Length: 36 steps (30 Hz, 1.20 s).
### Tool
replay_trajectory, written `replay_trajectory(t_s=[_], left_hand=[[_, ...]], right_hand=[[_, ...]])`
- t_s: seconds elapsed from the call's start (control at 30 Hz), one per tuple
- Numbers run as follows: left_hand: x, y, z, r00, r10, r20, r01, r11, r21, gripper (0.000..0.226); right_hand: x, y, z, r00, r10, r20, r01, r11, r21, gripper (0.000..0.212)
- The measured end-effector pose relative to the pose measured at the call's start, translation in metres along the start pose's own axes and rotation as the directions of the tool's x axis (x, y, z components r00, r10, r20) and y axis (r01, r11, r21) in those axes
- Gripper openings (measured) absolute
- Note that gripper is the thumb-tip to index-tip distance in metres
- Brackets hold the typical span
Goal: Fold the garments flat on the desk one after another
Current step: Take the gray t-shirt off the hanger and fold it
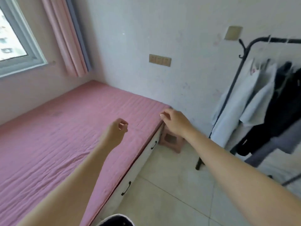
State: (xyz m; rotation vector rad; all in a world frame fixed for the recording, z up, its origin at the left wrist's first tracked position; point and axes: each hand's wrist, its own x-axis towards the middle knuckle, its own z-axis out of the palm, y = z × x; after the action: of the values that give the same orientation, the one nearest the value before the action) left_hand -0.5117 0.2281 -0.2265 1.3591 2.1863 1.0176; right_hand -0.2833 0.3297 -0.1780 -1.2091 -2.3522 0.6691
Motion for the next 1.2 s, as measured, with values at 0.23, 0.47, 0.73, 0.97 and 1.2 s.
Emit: replay_trajectory(t_s=[0.23, 0.47, 0.73, 0.97, 1.2], left_hand=[[0.025, 0.199, 0.124, 0.957, 0.265, 0.121, -0.260, 0.964, -0.058, 0.011], [0.009, 0.355, 0.273, 0.856, 0.415, 0.307, -0.402, 0.909, -0.109, 0.010], [-0.006, 0.437, 0.401, 0.687, 0.443, 0.576, -0.431, 0.887, -0.167, 0.013], [0.035, 0.489, 0.471, 0.610, 0.473, 0.636, -0.463, 0.864, -0.199, 0.014], [0.109, 0.558, 0.528, 0.544, 0.570, 0.616, -0.531, 0.802, -0.273, 0.012]], right_hand=[[-0.057, 0.144, -0.175, 0.972, 0.148, -0.182, -0.156, 0.987, -0.027, 0.025], [-0.147, 0.290, -0.302, 0.885, 0.328, -0.330, -0.352, 0.936, -0.012, 0.023], [-0.205, 0.394, -0.376, 0.770, 0.480, -0.421, -0.521, 0.854, 0.021, 0.022], [-0.188, 0.450, -0.417, 0.707, 0.521, -0.478, -0.585, 0.811, 0.018, 0.020], [-0.124, 0.497, -0.464, 0.674, 0.530, -0.515, -0.609, 0.793, 0.018, 0.020]])
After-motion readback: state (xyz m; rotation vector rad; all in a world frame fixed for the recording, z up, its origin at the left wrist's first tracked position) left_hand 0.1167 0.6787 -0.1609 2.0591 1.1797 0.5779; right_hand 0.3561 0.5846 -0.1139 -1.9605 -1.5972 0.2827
